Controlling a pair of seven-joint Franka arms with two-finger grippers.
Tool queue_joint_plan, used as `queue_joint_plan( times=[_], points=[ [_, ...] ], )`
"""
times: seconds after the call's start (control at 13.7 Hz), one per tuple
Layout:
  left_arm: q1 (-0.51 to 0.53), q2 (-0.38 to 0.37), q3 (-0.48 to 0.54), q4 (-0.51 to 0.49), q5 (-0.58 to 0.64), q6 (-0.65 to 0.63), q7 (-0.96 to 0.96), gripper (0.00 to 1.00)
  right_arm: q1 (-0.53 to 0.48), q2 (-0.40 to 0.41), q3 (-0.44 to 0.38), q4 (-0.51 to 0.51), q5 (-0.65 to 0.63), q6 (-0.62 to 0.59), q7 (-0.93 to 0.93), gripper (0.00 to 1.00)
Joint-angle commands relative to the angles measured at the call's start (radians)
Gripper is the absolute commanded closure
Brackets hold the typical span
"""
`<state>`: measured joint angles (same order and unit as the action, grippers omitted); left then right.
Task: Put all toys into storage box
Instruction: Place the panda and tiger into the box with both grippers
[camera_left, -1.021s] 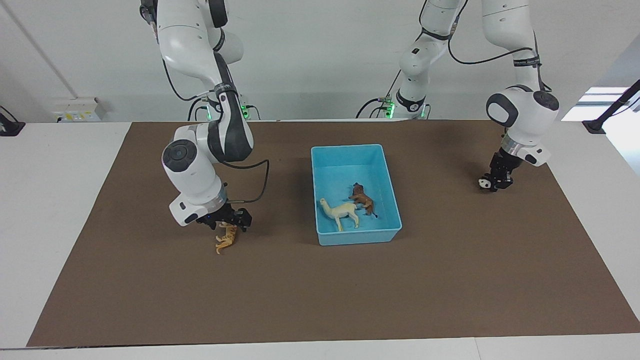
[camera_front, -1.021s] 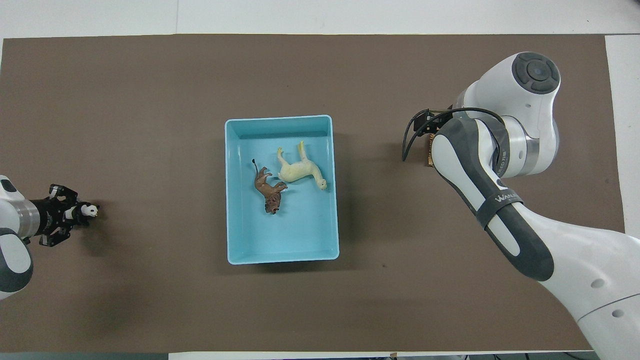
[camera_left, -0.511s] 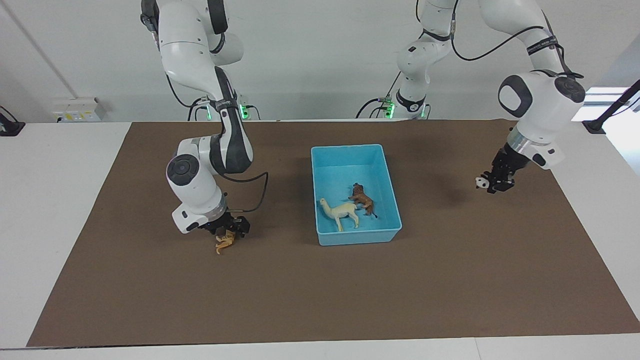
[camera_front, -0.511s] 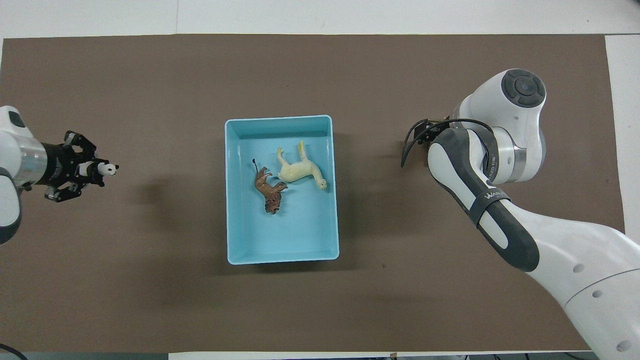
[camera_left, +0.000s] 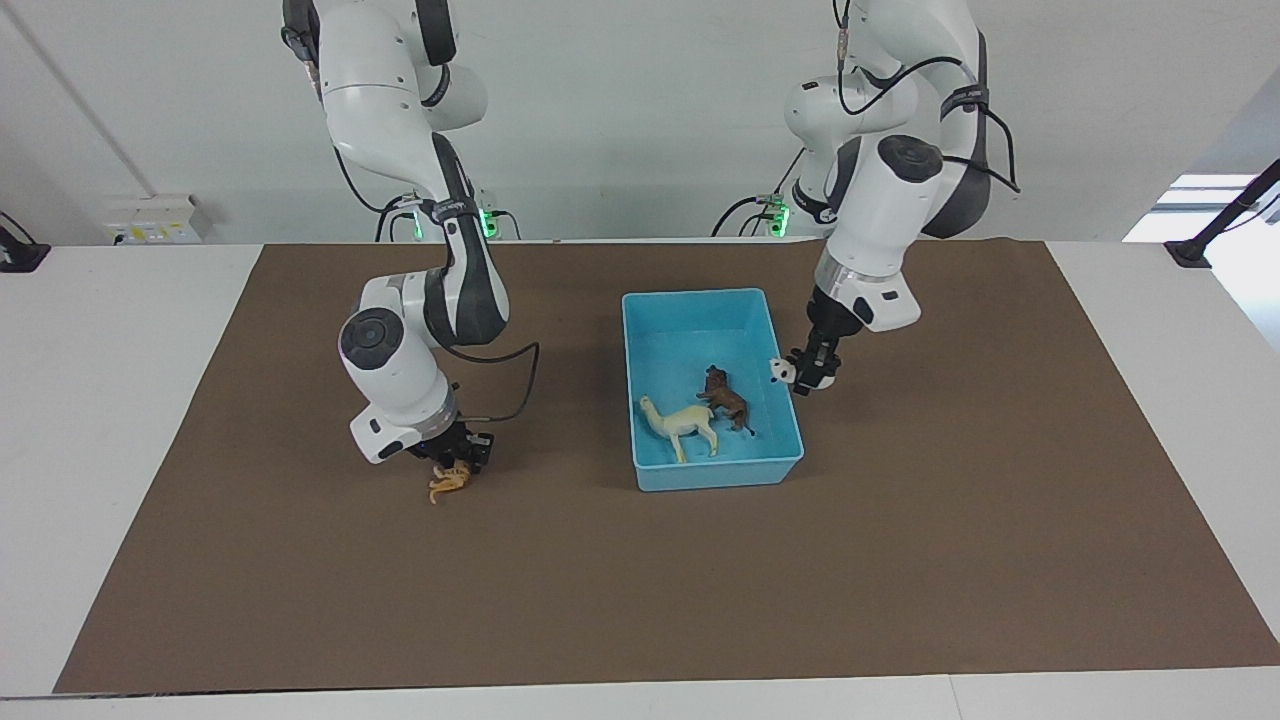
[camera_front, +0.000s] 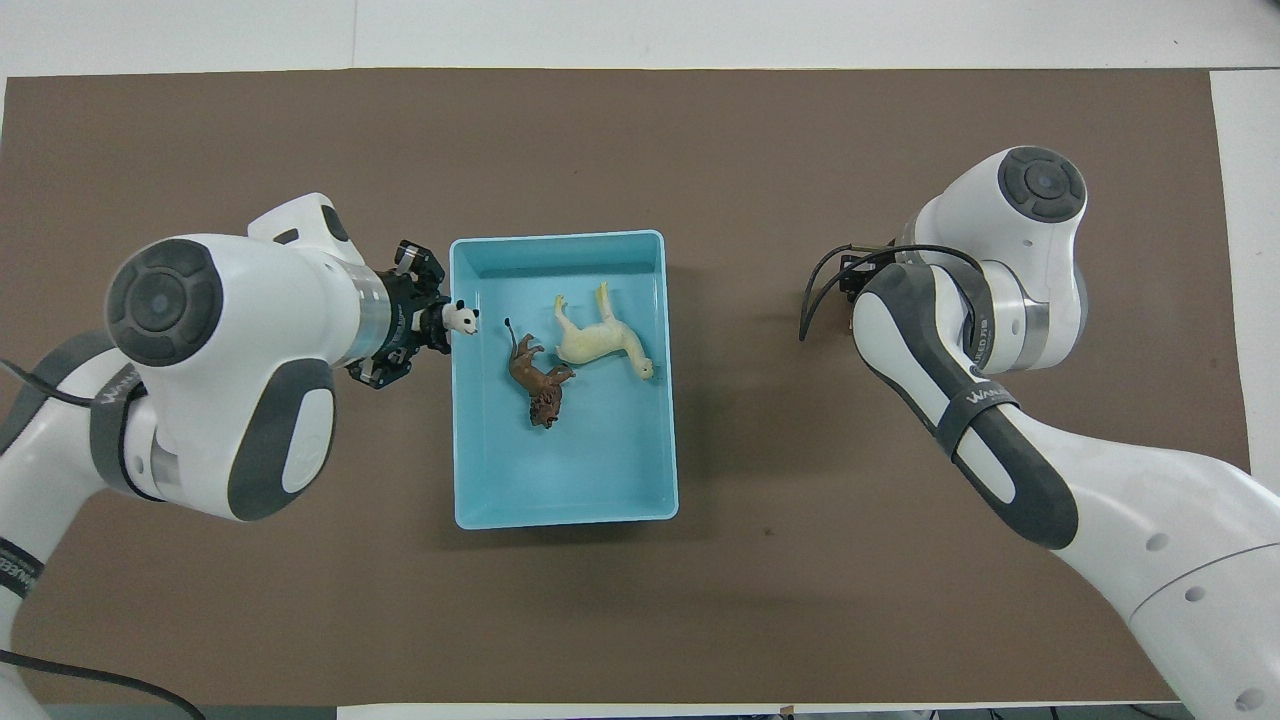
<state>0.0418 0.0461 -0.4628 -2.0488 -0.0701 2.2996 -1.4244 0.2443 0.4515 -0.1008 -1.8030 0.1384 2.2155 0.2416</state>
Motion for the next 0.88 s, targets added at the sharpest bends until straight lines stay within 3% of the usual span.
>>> queue_joint_plan(
  times=[0.0, 0.07, 0.15, 0.22, 0.29, 0.36, 0.58, 0.8],
  points=[
    [-0.075, 0.005, 0.018, -0.016, -0.005, 0.041, -0.021, 0.83, -0.005, -0.010, 0.007, 0.060, 0.007, -0.081, 0.015, 1.00],
    [-0.100, 0.008, 0.018, -0.020, -0.007, 0.073, -0.021, 0.81, -0.005, -0.010, 0.007, 0.098, 0.007, -0.127, 0.016, 1.00],
    [-0.121, 0.009, 0.018, -0.039, -0.007, 0.116, -0.021, 0.73, -0.005, -0.010, 0.007, 0.144, 0.007, -0.185, 0.024, 1.00],
    [-0.129, 0.009, 0.018, -0.063, -0.007, 0.148, -0.019, 0.50, -0.005, -0.011, 0.007, 0.204, 0.007, -0.248, 0.042, 1.00],
    [-0.129, 0.006, 0.018, -0.074, -0.007, 0.147, -0.015, 0.15, -0.002, -0.011, 0.012, 0.255, 0.009, -0.302, 0.065, 1.00],
    [-0.129, 0.005, 0.018, -0.076, -0.007, 0.138, -0.016, 0.00, 0.009, -0.013, 0.018, 0.317, 0.009, -0.354, 0.112, 1.00],
    [-0.140, 0.003, 0.018, -0.056, -0.007, 0.089, -0.018, 0.00, 0.125, 0.006, 0.039, 0.441, 0.007, -0.416, 0.342, 1.00],
    [-0.120, -0.050, 0.027, -0.002, -0.005, -0.061, 0.016, 0.00, 0.281, 0.039, 0.041, 0.516, 0.029, -0.352, 0.554, 1.00]
  ],
)
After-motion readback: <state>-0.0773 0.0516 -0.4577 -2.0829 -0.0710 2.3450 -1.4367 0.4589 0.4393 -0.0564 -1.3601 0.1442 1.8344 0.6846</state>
